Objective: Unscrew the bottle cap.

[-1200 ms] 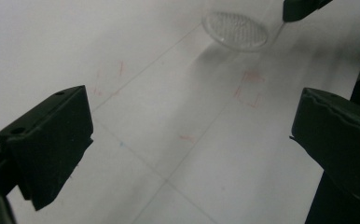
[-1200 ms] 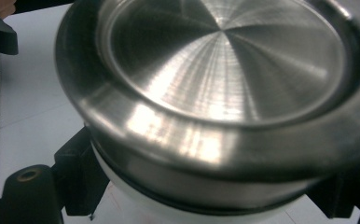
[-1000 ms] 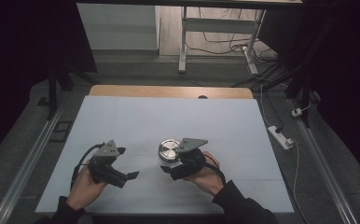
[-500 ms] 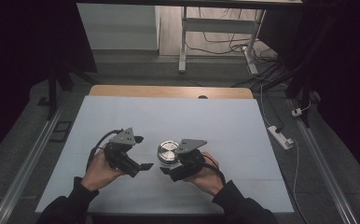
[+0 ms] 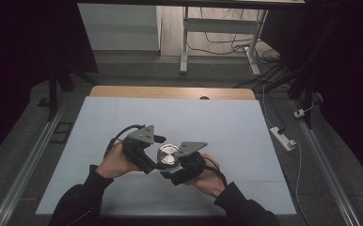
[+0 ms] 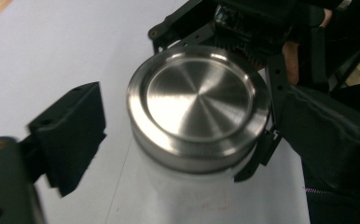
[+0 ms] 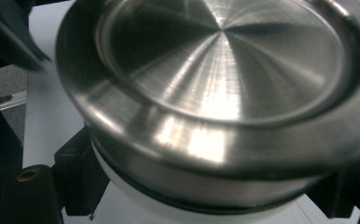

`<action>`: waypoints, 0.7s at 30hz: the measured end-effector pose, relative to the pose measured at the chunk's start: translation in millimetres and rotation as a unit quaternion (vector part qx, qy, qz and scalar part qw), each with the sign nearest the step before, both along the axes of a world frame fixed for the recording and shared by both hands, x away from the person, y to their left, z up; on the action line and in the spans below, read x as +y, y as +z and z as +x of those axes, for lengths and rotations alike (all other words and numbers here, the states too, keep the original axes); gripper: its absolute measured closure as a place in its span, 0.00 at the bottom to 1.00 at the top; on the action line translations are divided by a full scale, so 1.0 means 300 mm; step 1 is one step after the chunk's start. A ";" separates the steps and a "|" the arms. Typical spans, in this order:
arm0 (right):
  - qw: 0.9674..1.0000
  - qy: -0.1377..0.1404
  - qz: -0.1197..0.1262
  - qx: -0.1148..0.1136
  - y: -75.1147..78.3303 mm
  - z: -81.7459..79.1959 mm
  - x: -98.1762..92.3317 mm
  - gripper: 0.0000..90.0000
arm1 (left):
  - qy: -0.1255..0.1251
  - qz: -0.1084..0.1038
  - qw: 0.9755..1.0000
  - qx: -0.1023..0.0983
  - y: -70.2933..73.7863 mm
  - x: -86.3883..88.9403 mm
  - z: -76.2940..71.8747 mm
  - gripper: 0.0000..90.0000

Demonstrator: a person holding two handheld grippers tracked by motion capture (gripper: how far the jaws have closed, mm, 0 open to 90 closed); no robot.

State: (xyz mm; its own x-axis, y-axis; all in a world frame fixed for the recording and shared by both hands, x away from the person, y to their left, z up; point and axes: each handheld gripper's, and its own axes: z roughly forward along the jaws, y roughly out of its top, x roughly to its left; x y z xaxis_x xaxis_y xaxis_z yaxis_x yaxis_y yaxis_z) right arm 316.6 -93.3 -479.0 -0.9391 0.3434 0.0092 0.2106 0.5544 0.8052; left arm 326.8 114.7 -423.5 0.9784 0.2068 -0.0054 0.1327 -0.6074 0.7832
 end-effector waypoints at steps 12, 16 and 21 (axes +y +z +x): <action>1.000 -0.021 -0.004 -0.004 -0.002 0.011 -0.006 0.17 | 0.060 0.000 0.998 0.000 -0.007 -0.043 -0.023 0.23; 0.999 -0.038 -0.006 -0.001 -0.003 0.017 -0.009 0.17 | 0.117 0.001 0.993 0.005 -0.007 -0.068 -0.042 0.23; 0.998 -0.059 -0.005 0.002 -0.004 0.024 -0.013 0.17 | 0.172 0.002 0.985 0.010 -0.005 -0.098 -0.060 0.23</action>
